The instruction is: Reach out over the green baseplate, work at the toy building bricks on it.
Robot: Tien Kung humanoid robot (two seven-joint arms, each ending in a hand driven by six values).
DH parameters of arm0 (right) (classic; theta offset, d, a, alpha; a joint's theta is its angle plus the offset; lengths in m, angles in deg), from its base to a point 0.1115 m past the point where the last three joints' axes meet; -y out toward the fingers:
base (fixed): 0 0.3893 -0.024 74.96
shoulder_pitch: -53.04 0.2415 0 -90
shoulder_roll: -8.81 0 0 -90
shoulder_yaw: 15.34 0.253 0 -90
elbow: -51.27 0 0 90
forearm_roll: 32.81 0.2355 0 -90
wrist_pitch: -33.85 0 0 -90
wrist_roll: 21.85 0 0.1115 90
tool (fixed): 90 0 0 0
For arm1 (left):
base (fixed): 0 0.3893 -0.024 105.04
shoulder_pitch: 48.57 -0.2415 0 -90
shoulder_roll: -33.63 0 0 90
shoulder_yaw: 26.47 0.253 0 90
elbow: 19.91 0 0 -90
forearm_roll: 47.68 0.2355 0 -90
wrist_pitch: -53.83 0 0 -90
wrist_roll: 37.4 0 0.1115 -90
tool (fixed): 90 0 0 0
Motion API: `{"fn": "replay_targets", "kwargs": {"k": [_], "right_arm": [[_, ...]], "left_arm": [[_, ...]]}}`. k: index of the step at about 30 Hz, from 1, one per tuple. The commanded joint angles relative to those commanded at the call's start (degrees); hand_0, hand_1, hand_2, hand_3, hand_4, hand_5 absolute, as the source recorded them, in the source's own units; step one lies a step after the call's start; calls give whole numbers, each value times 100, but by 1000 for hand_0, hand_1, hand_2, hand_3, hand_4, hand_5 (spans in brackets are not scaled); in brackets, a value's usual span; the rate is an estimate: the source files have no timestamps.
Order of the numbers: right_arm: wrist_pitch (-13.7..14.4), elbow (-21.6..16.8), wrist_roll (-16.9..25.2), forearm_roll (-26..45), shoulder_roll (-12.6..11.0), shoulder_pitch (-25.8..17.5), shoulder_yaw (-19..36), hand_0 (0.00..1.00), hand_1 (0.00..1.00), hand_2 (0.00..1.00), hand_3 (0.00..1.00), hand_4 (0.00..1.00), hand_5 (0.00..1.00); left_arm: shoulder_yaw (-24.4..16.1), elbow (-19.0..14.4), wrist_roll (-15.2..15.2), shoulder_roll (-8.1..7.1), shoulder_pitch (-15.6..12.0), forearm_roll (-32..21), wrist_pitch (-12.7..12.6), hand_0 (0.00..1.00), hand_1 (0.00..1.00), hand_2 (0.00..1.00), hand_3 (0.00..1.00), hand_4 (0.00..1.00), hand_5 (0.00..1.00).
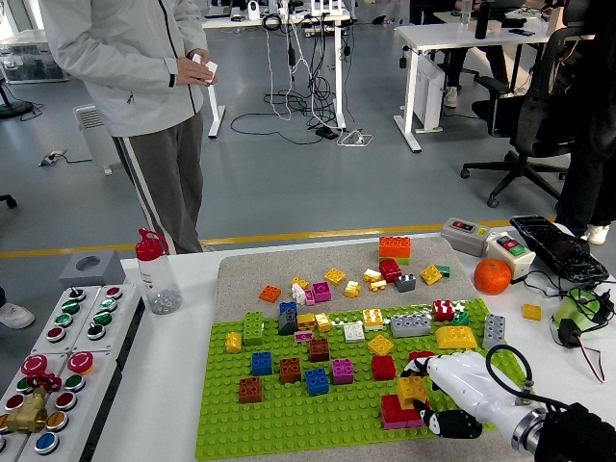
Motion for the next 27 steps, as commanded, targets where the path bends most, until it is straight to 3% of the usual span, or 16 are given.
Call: {"fn": "replay_targets", "kwargs": {"k": [27], "right_arm": [[-9, 54, 0, 2, 60, 2, -85, 464, 534, 567, 582, 363, 154]], "left_arm": [[2, 0, -14, 4, -45, 24, 0, 662, 608, 557, 439, 242, 998]]}}
